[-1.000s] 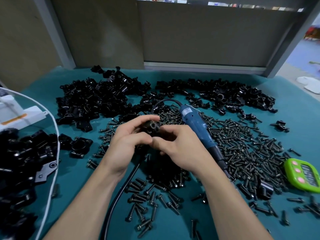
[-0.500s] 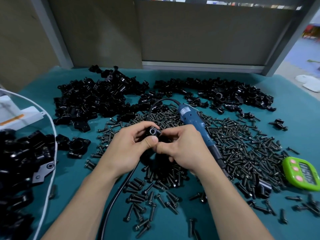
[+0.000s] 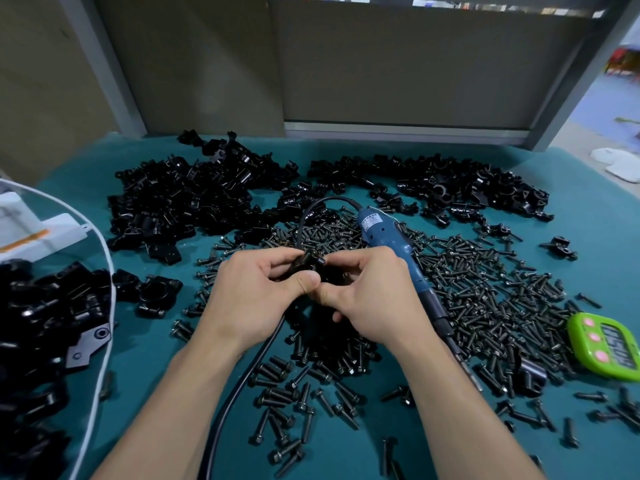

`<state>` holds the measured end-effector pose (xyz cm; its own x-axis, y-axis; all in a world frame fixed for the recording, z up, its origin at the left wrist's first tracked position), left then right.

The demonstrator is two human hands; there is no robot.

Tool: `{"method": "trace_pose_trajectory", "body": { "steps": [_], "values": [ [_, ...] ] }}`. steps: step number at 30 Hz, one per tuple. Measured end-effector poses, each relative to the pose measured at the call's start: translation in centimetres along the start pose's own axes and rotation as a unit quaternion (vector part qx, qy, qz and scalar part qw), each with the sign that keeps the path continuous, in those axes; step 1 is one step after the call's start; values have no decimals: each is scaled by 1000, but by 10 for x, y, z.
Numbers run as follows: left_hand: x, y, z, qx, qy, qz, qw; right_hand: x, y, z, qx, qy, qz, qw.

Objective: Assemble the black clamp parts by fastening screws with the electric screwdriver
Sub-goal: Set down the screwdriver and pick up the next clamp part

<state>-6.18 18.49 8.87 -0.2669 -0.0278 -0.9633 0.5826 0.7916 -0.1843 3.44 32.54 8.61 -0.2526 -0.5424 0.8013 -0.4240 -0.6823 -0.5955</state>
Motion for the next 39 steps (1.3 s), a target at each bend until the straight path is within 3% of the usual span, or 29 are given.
{"method": "trace_pose_trajectory", "body": {
  "steps": [5,8,19,23,28,32,35,37,39],
  "values": [
    [-1,3,1,19,-42,223,974,7,12,-2,62,-31,-121,990],
    [-3,3,1,23,-52,277,959,10,12,-3,70,-48,-152,985],
    [-5,5,2,35,-65,309,948,9,17,0,98,-30,-254,962],
    [-1,1,0,-20,-56,330,942,9,19,0,97,1,-299,949],
    [-7,-9,-1,-68,6,219,973,3,-7,-6,-5,1,-176,984],
    [-7,-9,1,-59,13,130,990,15,-12,-4,-20,-48,-149,987],
    [-9,-7,2,-75,24,174,982,13,-12,-3,-36,-23,-257,965],
    [-11,4,2,-46,14,204,978,9,-10,-2,-38,11,-341,939],
    [-11,19,3,2,0,209,978,8,-8,-1,-38,31,-355,933]
  ]
}}
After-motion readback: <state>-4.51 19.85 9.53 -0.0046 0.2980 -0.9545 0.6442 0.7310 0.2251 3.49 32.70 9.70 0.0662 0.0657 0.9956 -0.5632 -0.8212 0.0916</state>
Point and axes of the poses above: each hand's wrist, its own z-axis away from the middle knuckle, its own y-axis out of the palm, x = y × z, the point moved 10 cm from there along -z, towards the middle knuckle, and after that the axes turned 10 degrees about z, right-handed, at the moved point
